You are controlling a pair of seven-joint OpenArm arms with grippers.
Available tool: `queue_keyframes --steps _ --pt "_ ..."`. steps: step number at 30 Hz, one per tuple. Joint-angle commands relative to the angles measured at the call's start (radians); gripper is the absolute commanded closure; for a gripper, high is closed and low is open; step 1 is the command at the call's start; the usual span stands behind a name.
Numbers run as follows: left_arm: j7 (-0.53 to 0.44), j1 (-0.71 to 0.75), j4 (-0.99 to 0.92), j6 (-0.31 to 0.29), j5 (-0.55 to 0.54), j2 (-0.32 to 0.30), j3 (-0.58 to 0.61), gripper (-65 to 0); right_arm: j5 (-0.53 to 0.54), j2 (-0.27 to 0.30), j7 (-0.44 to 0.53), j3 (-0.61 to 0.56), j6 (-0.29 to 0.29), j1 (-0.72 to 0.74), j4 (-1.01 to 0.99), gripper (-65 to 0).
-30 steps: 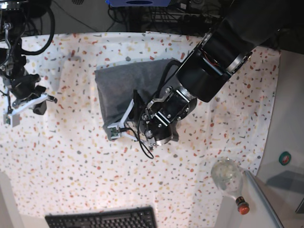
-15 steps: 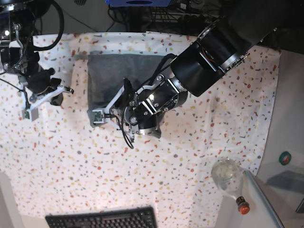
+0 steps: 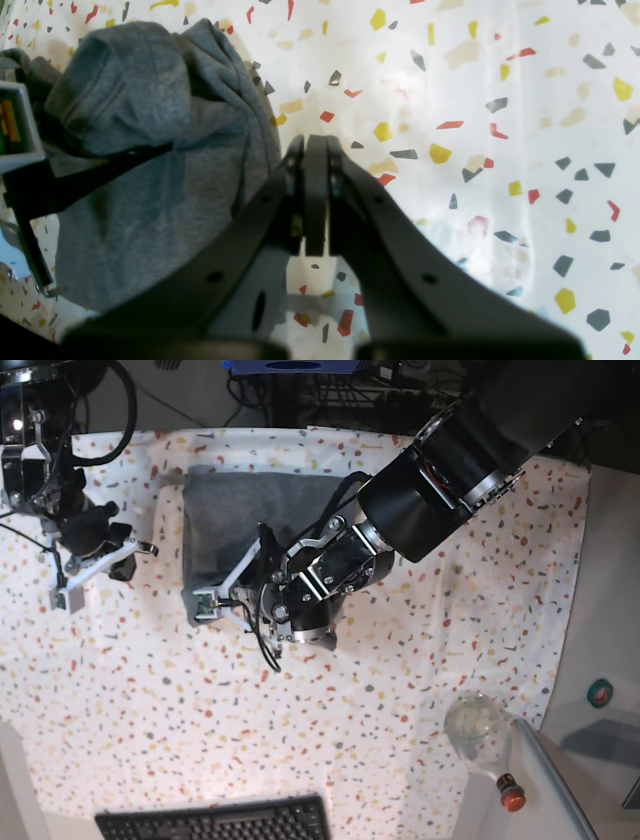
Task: Layout the t-shirt on the table in an organized manner, then fold the t-shirt properly
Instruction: 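Press the folded side down with the left gripper to square the stack, then grasp the stack's collar edge with both grippers and straighten it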
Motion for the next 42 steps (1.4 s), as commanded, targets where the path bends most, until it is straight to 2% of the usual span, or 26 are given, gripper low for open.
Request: queue_keyframes --steps 1,2,3,6,11,13,15,19,24,25,26,28,30,33,38,42 --pt "0.005 -0.012 0.008 -0.010 -0.009 0.004 -0.001 0.0 0.006 0.011 0.020 0.006 0.005 0.010 0.014 0.0" --pt "0.005 -0.014 0.008 -0.010 -0.001 0.004 0.002 0.0 0.006 0.011 0.020 0.006 0.005 0.010 0.014 0.0" --pt "0.005 -0.015 0.008 -0.010 0.000 0.004 0.002 -3.5 0.006 0.011 0.020 0.006 0.005 0.011 0.012 0.0" --pt "0.010 -0.029 0.033 -0.010 0.000 0.003 0.002 -21.2 0.006 0.011 0.020 0.006 0.005 0.011 0.012 0.0" --pt "0.143 -0.037 0.131 -0.010 0.000 0.000 0.000 -45.6 0.006 0.011 0.020 0.006 0.005 0.011 0.012 0.0" --pt "0.149 -0.037 0.191 -0.010 0.000 -0.019 -0.003 -51.2 0.006 0.011 0.020 0.006 0.005 0.011 0.012 0.0" --pt "0.149 -0.037 0.264 -0.010 0.000 -0.045 -0.007 -53.5 0.006 0.011 0.020 0.006 0.005 0.011 0.012 0.0" --pt "0.215 -0.034 0.409 -0.010 -0.007 -0.089 -0.038 -53.5 0.006 0.011 0.020 0.006 0.005 0.011 0.012 0.0" --pt "0.316 -0.003 0.568 -0.010 -0.012 -0.091 -0.164 -53.0 0.008 0.011 0.014 0.001 0.005 0.004 0.045 0.0" --pt "0.341 0.026 0.625 -0.010 -0.012 -0.091 -0.213 -51.2 0.008 0.011 0.014 -0.011 0.005 -0.002 0.055 0.0" --pt "0.355 0.065 0.680 -0.010 -0.014 -0.091 -0.264 -46.9 0.008 0.011 0.014 -0.034 0.005 -0.007 0.060 0.0" --pt "0.361 0.175 0.803 -0.010 -0.014 -0.086 -0.379 -29.0 0.008 0.013 0.014 -0.089 0.005 -0.013 0.063 0.0" --pt "0.356 0.298 0.907 -0.010 -0.012 -0.085 -0.463 -1.2 0.008 0.013 0.018 -0.147 0.005 -0.016 0.057 0.0" --pt "0.287 0.445 0.973 -0.004 -0.004 -0.086 -0.534 0.0 0.006 0.017 0.018 -0.210 0.005 -0.018 0.072 0.0" --pt "0.056 0.652 0.983 -0.004 -0.010 -0.114 -0.658 0.0 0.006 0.014 0.015 -0.350 0.000 -0.013 0.121 0.0" --pt "0.043 0.703 0.923 -0.004 -0.012 -0.114 -0.672 0.0 0.006 0.013 0.014 -0.387 0.000 -0.019 0.121 0.0"
